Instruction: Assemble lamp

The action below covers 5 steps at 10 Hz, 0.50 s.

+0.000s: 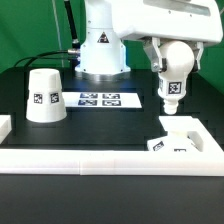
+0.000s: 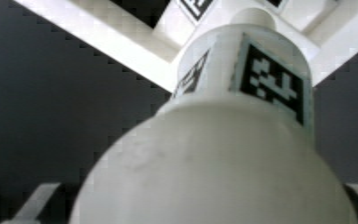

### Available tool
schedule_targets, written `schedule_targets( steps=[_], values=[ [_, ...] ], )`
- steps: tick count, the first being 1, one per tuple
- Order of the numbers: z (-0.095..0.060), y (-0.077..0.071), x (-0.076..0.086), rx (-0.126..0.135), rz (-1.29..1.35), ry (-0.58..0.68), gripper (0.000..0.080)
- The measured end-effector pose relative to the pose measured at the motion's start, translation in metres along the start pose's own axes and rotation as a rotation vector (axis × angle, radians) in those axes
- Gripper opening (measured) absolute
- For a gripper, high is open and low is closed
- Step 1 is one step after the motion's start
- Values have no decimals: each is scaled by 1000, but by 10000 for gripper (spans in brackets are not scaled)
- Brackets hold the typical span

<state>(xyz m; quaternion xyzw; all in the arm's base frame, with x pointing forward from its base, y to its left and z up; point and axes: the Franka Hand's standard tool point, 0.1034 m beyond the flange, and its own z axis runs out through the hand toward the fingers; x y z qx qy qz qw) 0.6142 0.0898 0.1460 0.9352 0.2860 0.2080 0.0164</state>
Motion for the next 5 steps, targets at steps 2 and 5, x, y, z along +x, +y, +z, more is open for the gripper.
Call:
schedule_targets(
  steps=[2, 5],
  values=[
    [1, 1, 7, -7, -21, 19, 577],
    [2, 5, 5, -23, -18, 42, 577]
  ],
)
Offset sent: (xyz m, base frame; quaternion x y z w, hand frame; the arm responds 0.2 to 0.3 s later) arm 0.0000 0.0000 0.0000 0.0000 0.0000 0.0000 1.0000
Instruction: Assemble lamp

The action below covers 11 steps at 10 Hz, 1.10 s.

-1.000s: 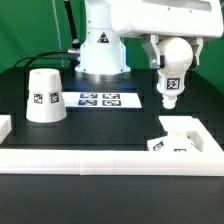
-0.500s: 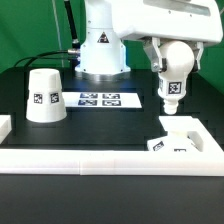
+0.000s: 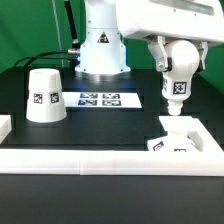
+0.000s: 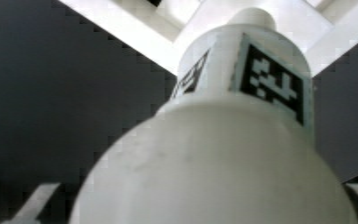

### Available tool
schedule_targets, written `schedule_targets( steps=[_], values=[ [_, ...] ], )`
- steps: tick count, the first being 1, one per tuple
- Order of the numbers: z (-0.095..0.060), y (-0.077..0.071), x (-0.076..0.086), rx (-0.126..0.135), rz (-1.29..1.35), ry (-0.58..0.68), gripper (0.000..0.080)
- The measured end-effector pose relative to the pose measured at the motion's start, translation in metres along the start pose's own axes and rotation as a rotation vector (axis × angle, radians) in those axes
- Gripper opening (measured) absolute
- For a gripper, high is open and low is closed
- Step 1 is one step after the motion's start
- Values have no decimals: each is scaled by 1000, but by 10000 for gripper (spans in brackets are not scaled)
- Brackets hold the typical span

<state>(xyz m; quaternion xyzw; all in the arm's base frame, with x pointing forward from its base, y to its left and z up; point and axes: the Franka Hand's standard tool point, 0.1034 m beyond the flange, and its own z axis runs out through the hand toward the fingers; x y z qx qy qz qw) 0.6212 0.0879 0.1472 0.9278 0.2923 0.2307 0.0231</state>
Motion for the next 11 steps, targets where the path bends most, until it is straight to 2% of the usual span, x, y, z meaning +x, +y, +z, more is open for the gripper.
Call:
schedule_targets(
  steps=[2, 6, 11],
  values=[
    [4, -5, 0, 6, -6, -3, 577],
    [9, -7, 6, 10, -11, 1, 577],
    [17, -11, 1, 17, -11, -10, 577]
  ],
)
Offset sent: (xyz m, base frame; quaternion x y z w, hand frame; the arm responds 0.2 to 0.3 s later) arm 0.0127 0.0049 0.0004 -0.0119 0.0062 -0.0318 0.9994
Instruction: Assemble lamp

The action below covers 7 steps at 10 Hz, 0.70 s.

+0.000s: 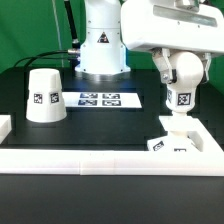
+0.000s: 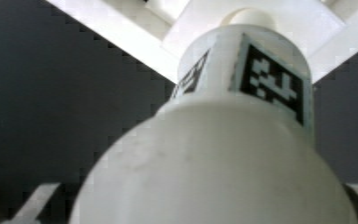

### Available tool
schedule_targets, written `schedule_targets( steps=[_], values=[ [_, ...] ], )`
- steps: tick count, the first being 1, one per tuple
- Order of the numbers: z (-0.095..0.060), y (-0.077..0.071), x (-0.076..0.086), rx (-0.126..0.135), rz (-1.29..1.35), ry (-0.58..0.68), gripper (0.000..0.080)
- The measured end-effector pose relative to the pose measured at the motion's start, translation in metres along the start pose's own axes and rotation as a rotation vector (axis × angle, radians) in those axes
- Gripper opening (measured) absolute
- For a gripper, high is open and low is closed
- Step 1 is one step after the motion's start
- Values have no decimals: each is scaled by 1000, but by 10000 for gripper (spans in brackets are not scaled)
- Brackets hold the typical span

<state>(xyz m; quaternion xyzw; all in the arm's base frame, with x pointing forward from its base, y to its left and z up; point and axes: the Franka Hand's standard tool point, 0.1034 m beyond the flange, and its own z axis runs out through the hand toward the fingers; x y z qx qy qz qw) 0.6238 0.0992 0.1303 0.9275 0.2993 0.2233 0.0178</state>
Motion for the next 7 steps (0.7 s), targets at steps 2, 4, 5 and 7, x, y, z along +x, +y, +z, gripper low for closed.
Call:
schedule_targets(
  steps=[2, 4, 5, 7],
  values=[
    [2, -2, -2, 0, 0, 0, 577],
    [6, -6, -10, 2, -1, -2, 577],
    [6, -7, -11, -7, -1, 14, 577],
    [4, -10, -13, -39, -3, 75, 577]
  ],
)
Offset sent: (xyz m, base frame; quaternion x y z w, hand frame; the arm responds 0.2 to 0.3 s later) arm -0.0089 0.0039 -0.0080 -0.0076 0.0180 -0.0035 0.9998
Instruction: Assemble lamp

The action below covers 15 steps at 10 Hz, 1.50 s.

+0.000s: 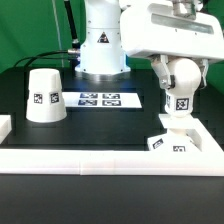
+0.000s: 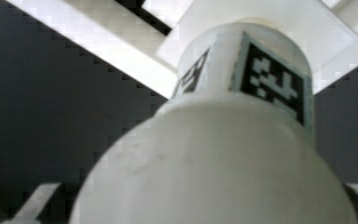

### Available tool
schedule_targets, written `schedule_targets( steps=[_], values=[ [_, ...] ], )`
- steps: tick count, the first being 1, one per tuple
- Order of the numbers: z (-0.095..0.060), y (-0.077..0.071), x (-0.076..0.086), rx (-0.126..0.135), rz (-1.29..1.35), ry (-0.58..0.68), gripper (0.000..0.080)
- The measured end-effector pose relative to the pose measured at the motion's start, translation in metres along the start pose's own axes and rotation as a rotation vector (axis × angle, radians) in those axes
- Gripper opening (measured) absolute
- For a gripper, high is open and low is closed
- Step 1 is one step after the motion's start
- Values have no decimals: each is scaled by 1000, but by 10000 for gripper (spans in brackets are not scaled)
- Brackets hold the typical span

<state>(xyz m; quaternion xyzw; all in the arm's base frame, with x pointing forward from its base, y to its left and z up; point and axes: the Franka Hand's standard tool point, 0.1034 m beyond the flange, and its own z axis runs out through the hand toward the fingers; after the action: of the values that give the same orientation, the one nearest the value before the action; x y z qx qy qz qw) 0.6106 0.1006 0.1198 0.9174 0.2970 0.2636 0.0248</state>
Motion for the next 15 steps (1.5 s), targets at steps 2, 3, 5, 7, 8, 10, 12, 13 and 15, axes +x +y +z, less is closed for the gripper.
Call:
schedule_targets(
  steps=[2, 3, 5, 7, 8, 10, 12, 13, 15],
  values=[
    [-3, -3, -5, -21, -1, 38, 577],
    [-4, -4, -7, -25, -1, 44, 577],
    [-4, -5, -12, -23, 1, 38, 683],
    [-7, -6, -11, -19, 4, 32, 696],
    [-12, -7, -8, -10, 7, 18, 696],
    [-19, -7, -2, -7, 2, 14, 699],
    [-20, -6, -1, -7, 2, 13, 699],
    [-20, -4, 0, -7, 4, 10, 699],
    [-19, -3, 0, -6, 4, 8, 699]
  ],
)
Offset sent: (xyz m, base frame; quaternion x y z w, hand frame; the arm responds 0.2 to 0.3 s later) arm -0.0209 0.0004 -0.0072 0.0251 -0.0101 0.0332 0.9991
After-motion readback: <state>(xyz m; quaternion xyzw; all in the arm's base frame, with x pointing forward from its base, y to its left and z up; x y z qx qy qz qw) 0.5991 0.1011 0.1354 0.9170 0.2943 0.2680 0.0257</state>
